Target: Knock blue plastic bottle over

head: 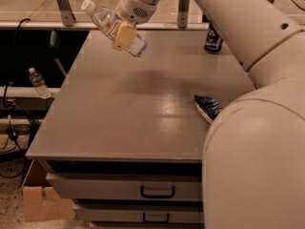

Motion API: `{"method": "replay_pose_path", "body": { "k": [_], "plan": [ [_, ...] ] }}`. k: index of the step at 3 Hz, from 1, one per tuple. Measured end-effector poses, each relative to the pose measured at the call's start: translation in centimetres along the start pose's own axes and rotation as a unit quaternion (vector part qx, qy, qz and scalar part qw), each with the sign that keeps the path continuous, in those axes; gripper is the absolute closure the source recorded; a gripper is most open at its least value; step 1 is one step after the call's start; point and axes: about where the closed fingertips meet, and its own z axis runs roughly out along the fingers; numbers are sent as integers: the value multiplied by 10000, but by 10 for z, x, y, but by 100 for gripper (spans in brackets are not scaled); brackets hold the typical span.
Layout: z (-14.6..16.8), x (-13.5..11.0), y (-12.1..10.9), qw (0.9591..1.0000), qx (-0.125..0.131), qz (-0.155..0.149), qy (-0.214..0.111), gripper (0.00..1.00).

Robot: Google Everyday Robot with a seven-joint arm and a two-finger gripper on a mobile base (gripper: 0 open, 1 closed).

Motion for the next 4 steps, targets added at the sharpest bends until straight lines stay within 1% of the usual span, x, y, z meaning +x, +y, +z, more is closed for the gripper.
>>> {"method": "replay_pose_path", "body": {
  "k": [1,2,3,4],
  "plan": [
    [15,24,19,9958,-454,-238,753,100],
    [37,41,43,9868,-973,-360,1241,82],
    [55,47,60,9804,-1304,-415,1419,59],
    [66,48,71,9766,-1519,-460,1453,36]
  ]
}}
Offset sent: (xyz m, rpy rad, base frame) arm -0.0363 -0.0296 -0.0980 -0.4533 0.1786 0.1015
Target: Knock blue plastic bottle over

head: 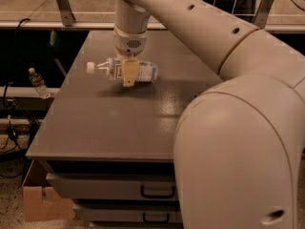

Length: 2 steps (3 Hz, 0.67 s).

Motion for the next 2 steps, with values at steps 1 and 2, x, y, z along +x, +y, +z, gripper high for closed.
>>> {"method": "replay_pose_path", "body": {
  "k": [1,2],
  "plan": [
    [8,-6,4,9999,-132,-86,-27,13],
    [10,-8,7,9997,-191,-100,-95,0]
  ]
}}
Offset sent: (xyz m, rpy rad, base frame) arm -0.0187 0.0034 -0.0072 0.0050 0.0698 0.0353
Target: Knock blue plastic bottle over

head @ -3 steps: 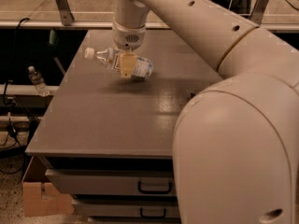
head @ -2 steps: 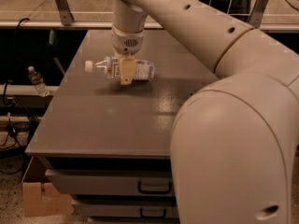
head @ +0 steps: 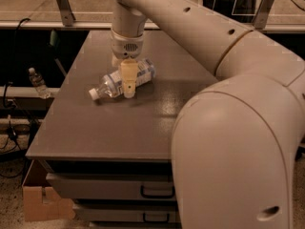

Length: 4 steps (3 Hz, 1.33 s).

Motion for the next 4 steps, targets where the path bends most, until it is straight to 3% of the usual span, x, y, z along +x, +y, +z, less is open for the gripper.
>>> {"method": "replay_pose_path", "body": {
  "k": [1,2,3,4],
  "plan": [
    [0,1,2,9999,-24,60,-105,0],
    [-10,19,4,9977,114,445,-506,0],
    [-37,51,14,9887,518,860,-1110,0],
    [-81,100,27,9702,1166,1279,-1697,0]
  ]
}}
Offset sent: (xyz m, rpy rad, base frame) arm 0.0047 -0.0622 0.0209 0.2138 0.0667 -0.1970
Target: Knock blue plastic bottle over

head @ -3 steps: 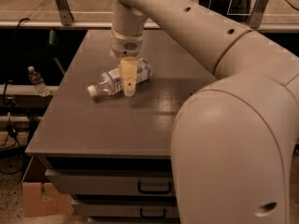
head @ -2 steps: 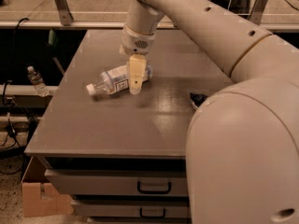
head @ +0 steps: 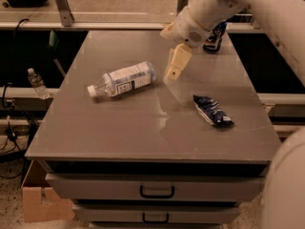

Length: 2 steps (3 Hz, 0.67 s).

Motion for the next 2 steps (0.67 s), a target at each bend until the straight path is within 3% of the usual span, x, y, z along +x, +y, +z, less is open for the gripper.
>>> {"method": "replay_pose_path", "body": {
  "k": [1,2],
  "plan": [
    [-61,21,-2,9963,590,107,-616,0],
    [-77,30,1,9946,709,182,-741,0]
  ]
}}
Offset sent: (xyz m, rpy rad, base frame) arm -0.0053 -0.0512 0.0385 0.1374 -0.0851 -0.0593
